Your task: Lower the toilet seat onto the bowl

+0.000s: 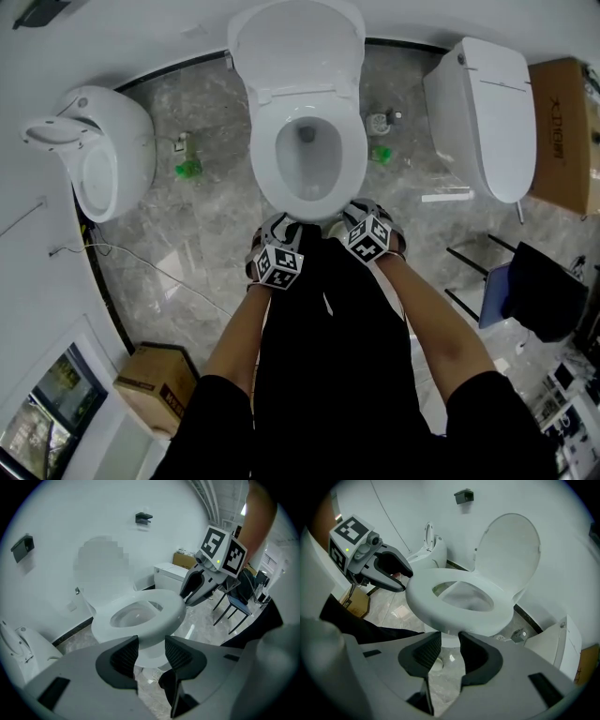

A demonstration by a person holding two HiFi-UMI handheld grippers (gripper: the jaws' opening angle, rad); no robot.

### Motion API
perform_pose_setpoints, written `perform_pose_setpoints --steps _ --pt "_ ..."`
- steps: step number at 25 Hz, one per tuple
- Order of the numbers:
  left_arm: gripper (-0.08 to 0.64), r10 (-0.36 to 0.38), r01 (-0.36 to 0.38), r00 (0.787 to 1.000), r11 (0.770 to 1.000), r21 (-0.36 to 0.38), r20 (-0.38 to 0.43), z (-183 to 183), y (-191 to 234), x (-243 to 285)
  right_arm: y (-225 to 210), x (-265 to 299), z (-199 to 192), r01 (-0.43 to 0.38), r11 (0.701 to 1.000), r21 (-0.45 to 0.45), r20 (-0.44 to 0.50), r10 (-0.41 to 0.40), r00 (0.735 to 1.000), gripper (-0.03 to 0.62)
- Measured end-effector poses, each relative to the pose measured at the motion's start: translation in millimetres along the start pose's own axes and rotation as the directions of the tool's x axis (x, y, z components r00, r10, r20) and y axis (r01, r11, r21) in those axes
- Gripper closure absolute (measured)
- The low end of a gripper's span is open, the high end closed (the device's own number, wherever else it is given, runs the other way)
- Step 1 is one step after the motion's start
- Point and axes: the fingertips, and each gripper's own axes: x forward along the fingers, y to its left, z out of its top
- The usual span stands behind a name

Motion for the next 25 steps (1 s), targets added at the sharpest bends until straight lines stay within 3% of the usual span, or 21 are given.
perform_pose_setpoints --steps 10,14,20,25 --pt "0.382 -0.031 0.029 0.999 0.998 -0.059 -0.034 -27.8 -12.2 22.0 12.7 28.2 -23.7 -0.020 0.999 0.026 -0.044 0.022 0.999 0.456" --pt "0.382 -0.064 0.061 0.998 0.991 -0.116 -0.022 -35.9 -14.2 30.8 13.6 39.0 -29.3 -0.039 0.999 0.014 -0.059 0.040 0.997 0.464" --pt "0.382 -0.087 0.084 0.995 0.995 -0.062 -0.043 -48.9 -20.0 47.3 12.2 55.5 -41.4 -0.021 0.999 -0.032 -0.078 0.019 0.997 0.486" --pt "0.382 -0.112 0.102 0.991 0.988 -0.120 -0.075 -66.6 -25.6 55.3 22.3 70.6 -51.0 -0.026 1.000 -0.008 -0.083 0.025 0.996 0.489"
